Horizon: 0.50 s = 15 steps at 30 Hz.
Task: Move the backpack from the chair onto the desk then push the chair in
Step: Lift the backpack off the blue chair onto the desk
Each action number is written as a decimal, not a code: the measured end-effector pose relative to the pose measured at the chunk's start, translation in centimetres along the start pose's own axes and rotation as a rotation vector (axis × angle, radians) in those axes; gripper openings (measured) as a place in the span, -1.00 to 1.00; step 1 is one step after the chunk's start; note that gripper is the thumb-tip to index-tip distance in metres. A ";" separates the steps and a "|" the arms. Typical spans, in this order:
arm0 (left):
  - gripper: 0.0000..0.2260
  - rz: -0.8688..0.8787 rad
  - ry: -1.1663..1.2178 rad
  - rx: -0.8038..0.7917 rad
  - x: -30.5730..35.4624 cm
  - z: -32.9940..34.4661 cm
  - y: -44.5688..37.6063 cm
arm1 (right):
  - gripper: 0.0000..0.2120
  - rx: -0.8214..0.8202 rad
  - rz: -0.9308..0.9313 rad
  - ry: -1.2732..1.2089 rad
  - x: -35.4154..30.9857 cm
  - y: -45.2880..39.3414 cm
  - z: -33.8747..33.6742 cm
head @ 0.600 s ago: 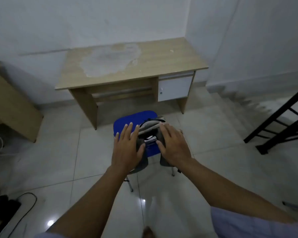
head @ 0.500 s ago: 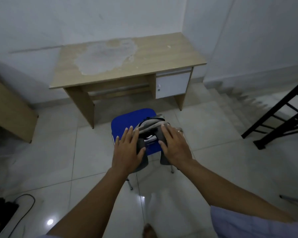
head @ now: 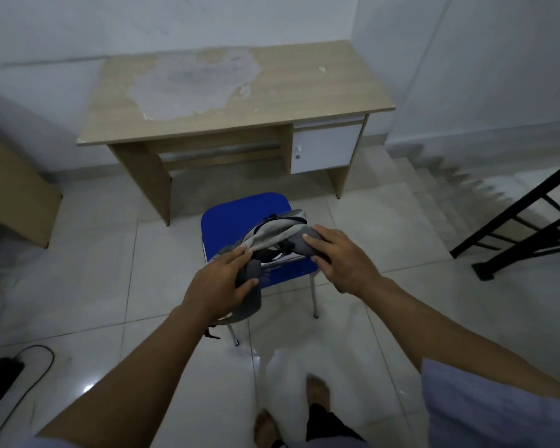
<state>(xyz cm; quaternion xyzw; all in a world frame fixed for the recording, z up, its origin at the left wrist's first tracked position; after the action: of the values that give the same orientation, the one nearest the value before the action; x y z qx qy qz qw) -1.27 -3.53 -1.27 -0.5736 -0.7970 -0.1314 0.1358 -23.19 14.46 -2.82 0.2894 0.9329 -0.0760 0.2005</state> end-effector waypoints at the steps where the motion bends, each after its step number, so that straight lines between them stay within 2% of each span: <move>1: -0.39 -0.003 -0.001 -0.007 0.0 -0.1 -0.1 | -0.51 -0.039 -0.029 0.015 0.4 -0.5 -0.6; 6: -0.39 -0.010 0.008 -0.017 -0.2 -0.5 -0.4 | -0.56 -0.220 -0.036 -0.022 1.7 -2.9 -2.3; 9: -0.40 -0.020 0.007 -0.025 0.1 -0.5 -0.6 | -0.60 -0.199 -0.019 -0.044 1.0 -5.2 -3.5; 12: -0.39 -0.051 0.020 -0.023 0.4 -0.8 -0.8 | -0.55 -0.166 -0.015 0.004 -0.8 -7.2 -3.2; 15: -0.38 -0.084 0.040 -0.021 0.5 -1.0 -0.8 | -0.56 -0.029 -0.026 0.052 -2.1 -8.5 -1.7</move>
<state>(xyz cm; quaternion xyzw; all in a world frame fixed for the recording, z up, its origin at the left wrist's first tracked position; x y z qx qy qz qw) -2.08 -3.71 -0.26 -0.5383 -0.8161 -0.1565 0.1401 -26.99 6.89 -0.14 0.2761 0.9425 -0.0577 0.1794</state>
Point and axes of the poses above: each hand's wrist, its own y-axis away from the middle knuckle, its own z-axis out of the palm, x = y × z, the point moved 1 cm from there along -y, towards the middle knuckle, and after that the axes turned 11 degrees about z, right-handed, at the moved point
